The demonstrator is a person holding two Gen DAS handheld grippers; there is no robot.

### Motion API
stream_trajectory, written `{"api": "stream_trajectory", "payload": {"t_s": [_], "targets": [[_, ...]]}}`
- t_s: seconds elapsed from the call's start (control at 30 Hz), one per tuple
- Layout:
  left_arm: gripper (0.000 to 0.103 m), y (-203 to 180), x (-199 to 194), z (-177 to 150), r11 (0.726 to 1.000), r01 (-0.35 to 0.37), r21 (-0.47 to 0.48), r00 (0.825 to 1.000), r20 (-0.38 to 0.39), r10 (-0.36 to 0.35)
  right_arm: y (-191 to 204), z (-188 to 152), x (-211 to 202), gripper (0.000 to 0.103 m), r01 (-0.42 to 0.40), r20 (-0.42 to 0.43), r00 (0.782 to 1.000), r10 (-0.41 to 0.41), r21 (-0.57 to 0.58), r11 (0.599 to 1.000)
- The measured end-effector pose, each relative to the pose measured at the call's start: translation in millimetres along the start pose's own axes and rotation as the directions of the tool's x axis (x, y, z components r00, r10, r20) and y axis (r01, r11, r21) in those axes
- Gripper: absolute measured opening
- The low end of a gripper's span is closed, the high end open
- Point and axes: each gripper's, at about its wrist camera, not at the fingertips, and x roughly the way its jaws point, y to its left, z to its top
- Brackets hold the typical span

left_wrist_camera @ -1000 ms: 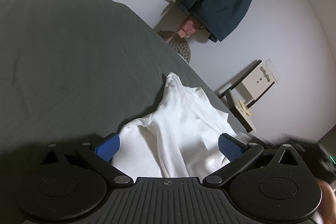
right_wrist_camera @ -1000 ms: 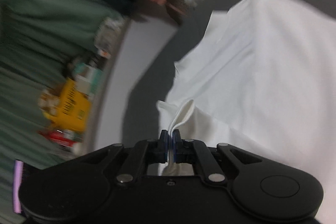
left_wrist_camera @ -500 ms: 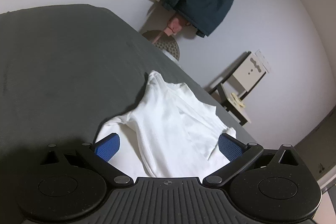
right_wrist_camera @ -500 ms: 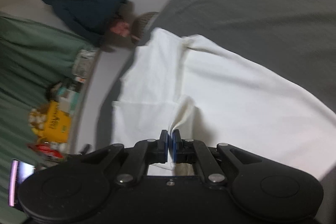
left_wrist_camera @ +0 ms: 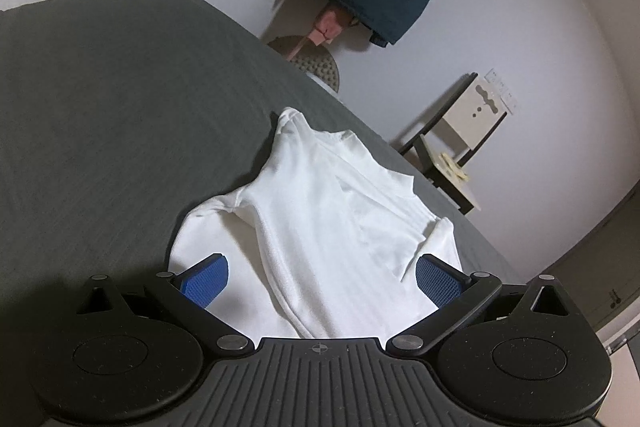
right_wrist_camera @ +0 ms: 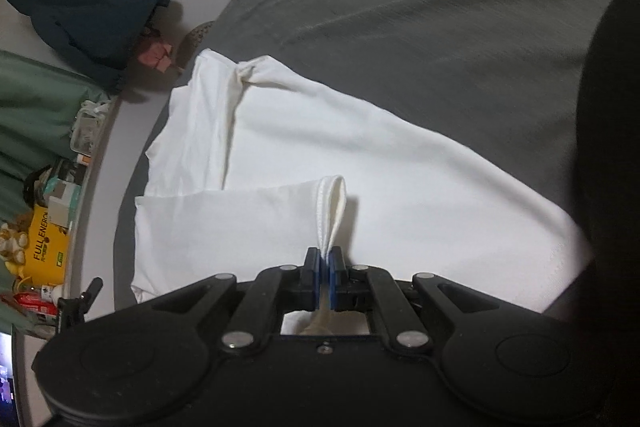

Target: Fold clothes

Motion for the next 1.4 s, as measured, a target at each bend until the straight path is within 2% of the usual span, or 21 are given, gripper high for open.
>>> {"api": "stream_trajectory", "payload": {"t_s": [0.13,0.2,0.23,0.3,0.4,0.47,0.5,0.63,0.77,0.9,0.97,1.07,1.1,1.17,1.2,1.27,1.33,1.4], "targets": [[0.103,1.7,-0.9,0.5,1.000,-0.004,-0.009,1.000,0.002,0.004,-3.9,-2.5,-0.2,0.005,0.023,-0.016,1.000,-0.023,-0.007,1.000],[0.103,2.0,-1.2,0.7,1.000,-0.007,-0.013,1.000,0.002,0.007,0.4,-1.4,0.0,0.012,0.045,-0.022,0.999,-0.045,-0.027,0.999],[0.103,2.0,-1.0,1.0,1.000,-0.007,-0.015,1.000,0.003,0.007,2.9,-0.1,-0.2,0.016,0.044,-0.030,0.999,-0.045,-0.031,0.999],[0.103,1.9,0.0,2.3,1.000,-0.009,-0.023,1.000,0.004,0.010,7.4,1.5,-4.3,0.037,0.042,-0.032,0.999,-0.043,-0.033,0.999],[0.103,1.3,1.1,4.7,0.999,-0.020,-0.037,1.000,-0.003,0.020,20.4,3.6,-15.7,0.045,0.079,-0.004,0.997,-0.079,-0.079,0.994],[0.103,0.3,1.3,7.0,0.998,-0.033,-0.044,0.999,-0.010,0.033,28.5,6.1,-27.0,0.048,0.096,0.044,0.995,-0.091,-0.117,0.988],[0.103,0.4,1.9,7.9,0.998,-0.041,-0.050,0.999,-0.012,0.040,33.1,7.8,-32.8,0.052,0.106,0.074,0.993,-0.097,-0.137,0.985],[0.103,3.3,2.3,11.5,0.995,-0.059,-0.076,0.998,-0.014,0.058,66.6,20.4,-44.7,0.069,0.106,0.170,0.984,-0.062,-0.269,0.957],[0.103,8.9,0.9,15.1,0.992,-0.068,-0.104,0.998,-0.008,0.067,111.5,38.6,-31.3,0.081,0.027,0.170,0.984,0.058,-0.461,0.887],[0.103,16.8,-4.7,19.8,0.990,-0.057,-0.132,0.998,0.016,0.060,149.0,69.8,3.7,0.087,-0.080,0.060,0.988,0.140,-0.580,0.811],[0.103,20.2,-8.7,28.0,0.988,-0.086,-0.130,0.995,0.043,0.092,167.6,89.1,25.7,0.087,-0.102,0.013,0.989,0.145,-0.649,0.754],[0.103,23.6,-7.0,50.0,0.985,-0.129,-0.119,0.988,0.071,0.138,191.0,120.5,65.6,0.087,-0.115,-0.041,0.991,0.130,-0.761,0.638],[0.103,23.9,-1.3,62.0,0.983,-0.147,-0.107,0.986,0.064,0.155,198.3,130.4,79.0,0.087,-0.118,-0.059,0.991,0.119,-0.794,0.596],[0.103,23.6,12.5,86.5,0.980,-0.176,-0.092,0.983,0.041,0.181,212.7,149.0,108.4,0.087,-0.138,-0.103,0.990,0.095,-0.827,0.545],[0.103,22.8,22.9,99.8,0.980,-0.179,-0.091,0.983,0.017,0.181,217.6,156.7,120.8,0.087,-0.161,-0.134,0.987,0.088,-0.826,0.540],[0.103,17.6,47.3,123.4,0.977,-0.201,-0.078,0.980,-0.034,0.199,227.2,177.0,148.2,0.087,-0.163,-0.164,0.985,0.049,-0.812,0.561],[0.103,7.8,74.2,141.9,0.975,-0.224,-0.010,0.973,-0.068,0.222,234.9,186.9,167.8,0.087,-0.140,-0.160,0.987,0.012,-0.823,0.551],[0.103,-2.5,105.4,157.0,0.960,-0.263,0.100,0.956,-0.103,0.273,241.0,196.1,184.8,0.087,-0.117,-0.151,0.988,-0.017,-0.832,0.542]]}}
